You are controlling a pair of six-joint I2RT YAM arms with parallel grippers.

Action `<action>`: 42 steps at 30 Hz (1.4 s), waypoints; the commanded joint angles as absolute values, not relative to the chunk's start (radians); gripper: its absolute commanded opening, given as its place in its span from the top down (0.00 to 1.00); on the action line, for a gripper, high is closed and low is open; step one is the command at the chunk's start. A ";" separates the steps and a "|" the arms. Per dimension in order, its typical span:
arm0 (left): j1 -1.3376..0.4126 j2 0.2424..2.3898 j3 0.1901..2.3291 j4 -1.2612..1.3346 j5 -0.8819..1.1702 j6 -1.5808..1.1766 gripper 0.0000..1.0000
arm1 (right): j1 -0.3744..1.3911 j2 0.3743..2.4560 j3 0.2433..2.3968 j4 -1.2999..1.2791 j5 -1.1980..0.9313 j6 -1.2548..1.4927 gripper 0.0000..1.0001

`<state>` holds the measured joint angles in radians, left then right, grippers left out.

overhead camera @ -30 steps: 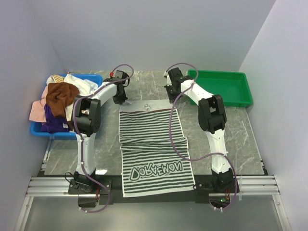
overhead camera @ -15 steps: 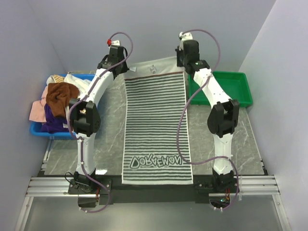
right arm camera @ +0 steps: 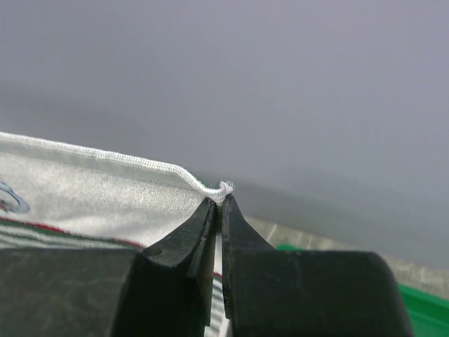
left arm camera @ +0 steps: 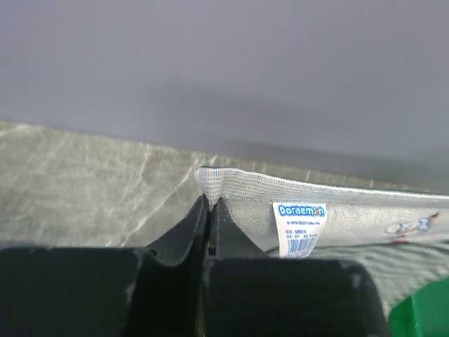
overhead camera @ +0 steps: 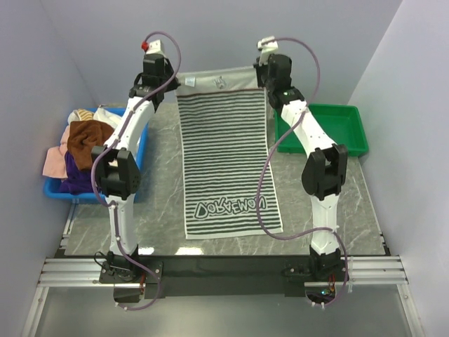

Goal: Fold and stack the towels
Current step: Fold the towel

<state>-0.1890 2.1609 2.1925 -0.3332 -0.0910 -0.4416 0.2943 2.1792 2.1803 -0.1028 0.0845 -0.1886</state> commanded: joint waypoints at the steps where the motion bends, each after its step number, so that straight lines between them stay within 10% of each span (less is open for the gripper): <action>1: -0.146 2.065 2.085 -0.298 -0.112 -0.407 1.00 | 0.256 2.096 2.083 -0.032 0.150 -0.244 1.00; 42: -0.206 1.395 1.079 -0.494 0.117 -0.604 0.99 | 0.276 1.278 1.036 -0.331 0.055 0.198 1.00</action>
